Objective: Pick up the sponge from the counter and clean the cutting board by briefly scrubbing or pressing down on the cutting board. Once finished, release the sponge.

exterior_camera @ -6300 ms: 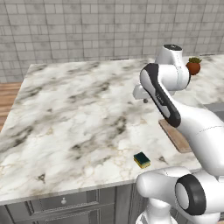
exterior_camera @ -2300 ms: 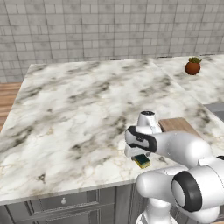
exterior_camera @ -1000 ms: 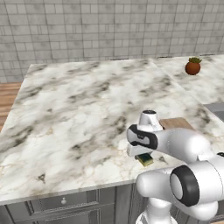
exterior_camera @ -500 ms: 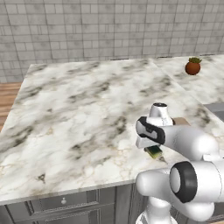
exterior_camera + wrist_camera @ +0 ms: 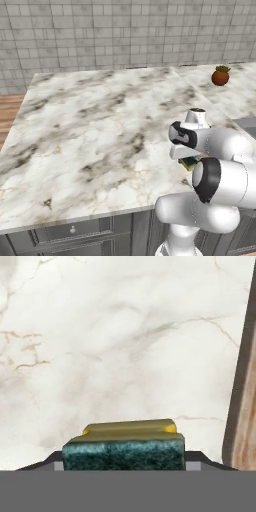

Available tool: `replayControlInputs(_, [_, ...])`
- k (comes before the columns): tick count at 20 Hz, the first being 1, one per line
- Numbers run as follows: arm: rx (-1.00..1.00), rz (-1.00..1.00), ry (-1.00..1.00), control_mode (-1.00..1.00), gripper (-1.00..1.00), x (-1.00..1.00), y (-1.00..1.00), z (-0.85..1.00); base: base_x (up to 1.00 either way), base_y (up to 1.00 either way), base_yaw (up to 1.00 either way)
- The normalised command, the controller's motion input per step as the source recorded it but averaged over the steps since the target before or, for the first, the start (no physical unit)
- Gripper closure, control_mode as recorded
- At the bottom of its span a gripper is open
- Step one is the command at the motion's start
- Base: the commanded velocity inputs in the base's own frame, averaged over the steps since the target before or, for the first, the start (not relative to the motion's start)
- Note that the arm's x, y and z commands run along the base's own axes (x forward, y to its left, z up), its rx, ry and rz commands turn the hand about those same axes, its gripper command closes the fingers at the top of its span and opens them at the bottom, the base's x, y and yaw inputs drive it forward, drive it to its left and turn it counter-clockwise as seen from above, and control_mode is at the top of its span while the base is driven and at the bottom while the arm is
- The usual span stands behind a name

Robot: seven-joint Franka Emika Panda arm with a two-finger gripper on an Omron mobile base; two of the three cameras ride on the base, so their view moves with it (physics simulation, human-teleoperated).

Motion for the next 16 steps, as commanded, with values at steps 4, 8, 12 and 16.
replayControlInputs(4, [0.00,0.00,0.09,-1.00,1.00,0.00,-0.72,0.08,0.00,0.00,0.00])
replayControlInputs(8, [0.00,-0.01,0.07,-1.00,1.00,0.01,-0.56,0.00,0.00,0.00,0.00])
replayControlInputs(12, [0.00,0.00,0.06,-1.00,1.00,0.02,-0.50,0.00,0.00,0.00,0.00])
replayControlInputs(16, [0.00,0.00,0.01,-1.00,1.00,0.00,-0.48,0.00,0.00,0.00,0.00])
